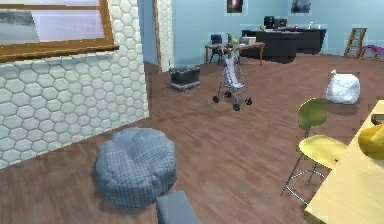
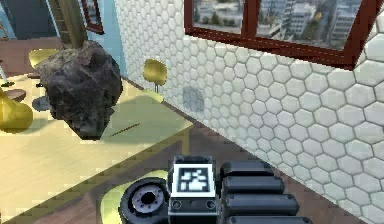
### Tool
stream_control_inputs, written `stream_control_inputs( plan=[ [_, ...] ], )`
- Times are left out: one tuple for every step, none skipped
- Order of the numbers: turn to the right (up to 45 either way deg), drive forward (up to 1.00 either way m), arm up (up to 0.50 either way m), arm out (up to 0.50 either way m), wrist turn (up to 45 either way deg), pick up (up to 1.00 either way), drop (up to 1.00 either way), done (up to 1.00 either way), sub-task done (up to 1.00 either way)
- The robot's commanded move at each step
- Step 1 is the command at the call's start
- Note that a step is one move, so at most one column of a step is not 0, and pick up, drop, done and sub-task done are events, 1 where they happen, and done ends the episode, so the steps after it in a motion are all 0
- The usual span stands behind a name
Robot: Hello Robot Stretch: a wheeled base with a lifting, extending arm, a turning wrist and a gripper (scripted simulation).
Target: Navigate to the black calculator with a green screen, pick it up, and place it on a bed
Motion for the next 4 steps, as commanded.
stream_control_inputs(
  plan=[
    [6.0,0.0,0.0,0.0,0.0,0.0,0.0,0.0,0.0],
    [0.0,1.0,0.0,0.0,0.0,0.0,0.0,0.0,0.0],
    [3.0,0.0,0.0,0.0,0.0,0.0,0.0,0.0,0.0],
    [0.0,0.85,0.0,0.0,0.0,0.0,0.0,0.0,0.0]
  ],
)
